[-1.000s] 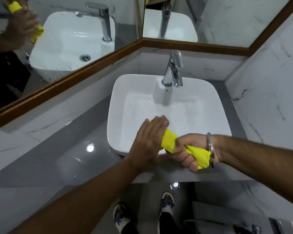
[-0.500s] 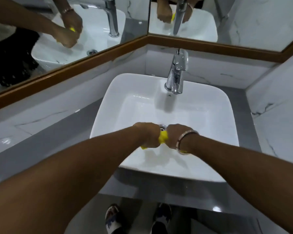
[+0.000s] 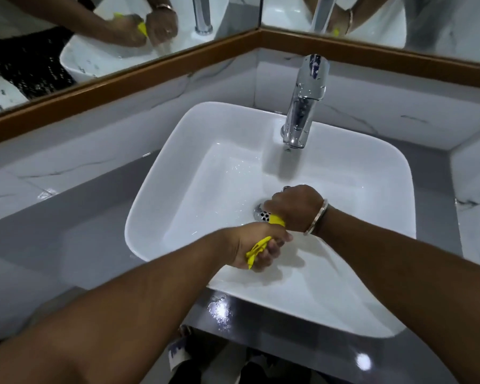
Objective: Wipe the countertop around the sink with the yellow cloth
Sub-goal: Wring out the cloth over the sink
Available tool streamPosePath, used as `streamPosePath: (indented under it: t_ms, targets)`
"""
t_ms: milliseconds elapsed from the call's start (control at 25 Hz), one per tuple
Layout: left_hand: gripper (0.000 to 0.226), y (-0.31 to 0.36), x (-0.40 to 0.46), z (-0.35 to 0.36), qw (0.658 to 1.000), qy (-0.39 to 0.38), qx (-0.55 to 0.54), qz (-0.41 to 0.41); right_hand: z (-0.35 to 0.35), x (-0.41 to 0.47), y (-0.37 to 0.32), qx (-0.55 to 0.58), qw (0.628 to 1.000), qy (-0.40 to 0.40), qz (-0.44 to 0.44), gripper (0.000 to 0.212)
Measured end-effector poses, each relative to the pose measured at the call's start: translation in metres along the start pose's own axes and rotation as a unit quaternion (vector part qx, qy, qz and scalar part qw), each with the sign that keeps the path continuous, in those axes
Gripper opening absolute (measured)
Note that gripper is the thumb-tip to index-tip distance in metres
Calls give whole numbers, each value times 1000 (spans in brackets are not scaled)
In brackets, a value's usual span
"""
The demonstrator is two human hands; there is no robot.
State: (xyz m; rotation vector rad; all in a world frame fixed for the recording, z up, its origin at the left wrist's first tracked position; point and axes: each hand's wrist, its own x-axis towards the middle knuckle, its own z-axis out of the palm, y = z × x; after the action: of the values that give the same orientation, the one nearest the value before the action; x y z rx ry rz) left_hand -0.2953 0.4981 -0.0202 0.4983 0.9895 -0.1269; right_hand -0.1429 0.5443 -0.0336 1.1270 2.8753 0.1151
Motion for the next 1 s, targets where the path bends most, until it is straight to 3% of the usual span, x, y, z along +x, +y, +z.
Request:
streamPosePath:
  t_ms: [80, 120, 160, 200, 240, 280, 320, 440, 600, 640, 680, 720, 800, 880, 960, 1000]
  targets:
    - [35, 4, -4, 1, 992, 65, 108, 30, 1, -4, -2, 38, 999, 31, 21, 20]
    - [29, 5, -6, 1, 963, 122, 230, 67, -2, -7, -4, 62, 997, 41, 31, 24]
    - [22, 5, -9, 1, 900, 186, 379, 104, -6, -13, -6, 76, 996, 41, 39, 25]
    - [18, 6, -15, 2, 808, 247, 519, 132, -15, -21, -9, 71, 996, 26, 48, 28]
    - [16, 6, -22, 3, 714, 300, 614, 154, -23, -31, -12, 66, 995, 0, 69, 34]
    - [20, 5, -31, 5, 651, 329, 658, 186, -33, -42, -12, 83, 992, -19, 97, 40]
    - [25, 4, -38, 6, 625, 326, 672, 229, -45, -52, -12, 132, 981, -47, 132, 46]
    - [36, 3, -59, 17, 605, 278, 693, 278, -75, -67, -14, 313, 922, -136, 185, 51]
    - [40, 15, -85, 23, 468, 360, 754, 286, -108, -65, -15, 387, 890, -141, 193, 47]
    - [43, 19, -92, 20, 452, 360, 761, 294, -116, -64, -13, 398, 881, -140, 214, 43]
    - [51, 23, -98, 16, 463, 343, 759, 302, -124, -63, -11, 400, 875, -141, 235, 39]
    - [62, 27, -105, 13, 503, 309, 750, 299, -132, -62, -9, 387, 876, -138, 252, 39]
    - [66, 36, -120, 14, 621, 215, 696, 288, -146, -56, -11, 347, 889, -138, 264, 42]
    - [47, 45, -129, 13, 711, 132, 629, 287, -155, -47, -19, 314, 899, -145, 269, 44]
    - [37, 55, -137, 5, 730, 107, 612, 286, -162, -44, -27, 330, 888, -157, 279, 44]
    - [32, 58, -141, -2, 715, 106, 630, 283, -165, -44, -32, 348, 878, -167, 285, 41]
